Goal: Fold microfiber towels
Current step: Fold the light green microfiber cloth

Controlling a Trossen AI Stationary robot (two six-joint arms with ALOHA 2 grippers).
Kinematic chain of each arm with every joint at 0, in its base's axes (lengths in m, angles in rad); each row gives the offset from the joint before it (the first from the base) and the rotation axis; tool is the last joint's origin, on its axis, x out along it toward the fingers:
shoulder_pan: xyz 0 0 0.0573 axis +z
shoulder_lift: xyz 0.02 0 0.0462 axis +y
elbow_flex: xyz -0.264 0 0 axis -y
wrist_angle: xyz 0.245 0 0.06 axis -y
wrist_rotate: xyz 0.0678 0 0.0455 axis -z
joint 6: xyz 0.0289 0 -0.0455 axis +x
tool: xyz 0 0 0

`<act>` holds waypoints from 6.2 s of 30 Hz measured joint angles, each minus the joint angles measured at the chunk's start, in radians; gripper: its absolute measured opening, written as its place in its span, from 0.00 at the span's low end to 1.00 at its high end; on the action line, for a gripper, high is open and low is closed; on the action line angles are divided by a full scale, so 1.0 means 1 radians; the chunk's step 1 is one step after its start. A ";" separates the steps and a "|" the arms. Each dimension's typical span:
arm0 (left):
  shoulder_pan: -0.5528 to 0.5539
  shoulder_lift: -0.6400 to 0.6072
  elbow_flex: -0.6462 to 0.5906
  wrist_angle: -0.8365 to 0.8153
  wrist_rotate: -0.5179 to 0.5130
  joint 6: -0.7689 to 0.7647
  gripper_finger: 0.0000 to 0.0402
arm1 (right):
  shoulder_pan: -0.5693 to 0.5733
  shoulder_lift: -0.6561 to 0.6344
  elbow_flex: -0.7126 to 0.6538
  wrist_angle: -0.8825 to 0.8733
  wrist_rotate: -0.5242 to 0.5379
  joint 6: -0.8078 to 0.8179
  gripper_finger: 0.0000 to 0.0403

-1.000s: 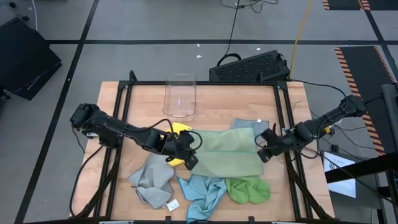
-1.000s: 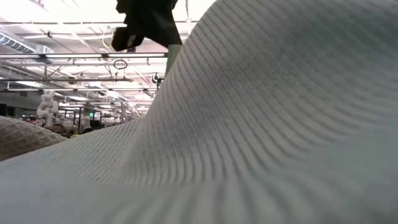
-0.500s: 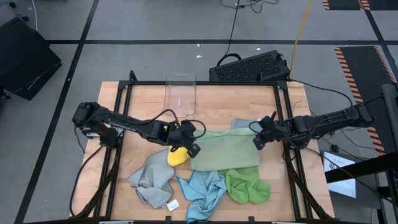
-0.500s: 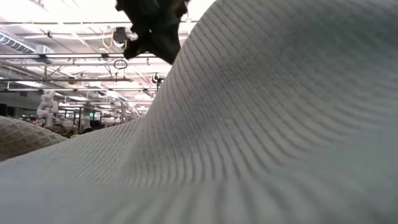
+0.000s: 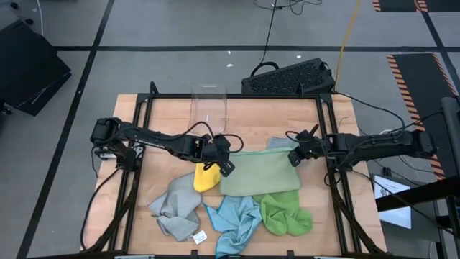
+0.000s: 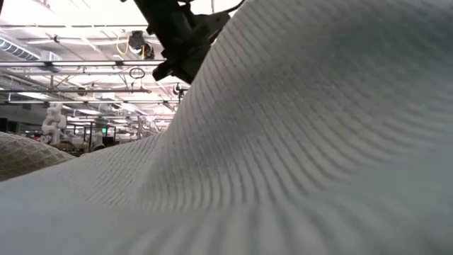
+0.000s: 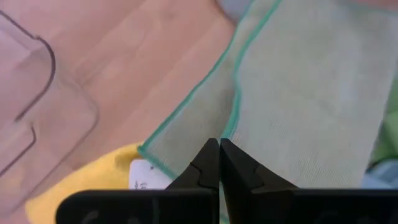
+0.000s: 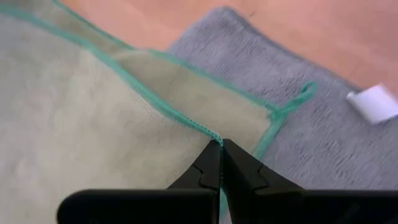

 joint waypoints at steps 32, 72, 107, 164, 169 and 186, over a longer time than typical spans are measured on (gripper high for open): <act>0.010 -0.034 0.051 -0.134 -0.043 -0.152 0.39 | -0.068 -0.057 0.010 0.019 -0.077 0.008 0.45; 0.044 -0.148 -0.115 -0.051 0.127 -0.417 0.73 | 0.087 -0.182 0.211 -0.011 -0.413 0.192 0.45; 0.155 0.002 -0.108 0.092 0.213 0.302 0.73 | -0.024 -0.163 0.210 -0.152 -0.503 -0.143 0.45; 0.121 0.012 -0.141 0.284 0.263 0.059 0.02 | -0.025 0.062 0.210 0.302 -0.505 -0.282 0.45; 0.072 0.006 -0.064 0.277 0.218 0.064 0.01 | -0.028 0.222 0.210 0.557 -0.551 -0.368 0.45; -0.025 0.007 0.022 0.291 0.107 0.069 0.01 | -0.083 0.685 0.288 1.056 -0.710 -0.575 0.58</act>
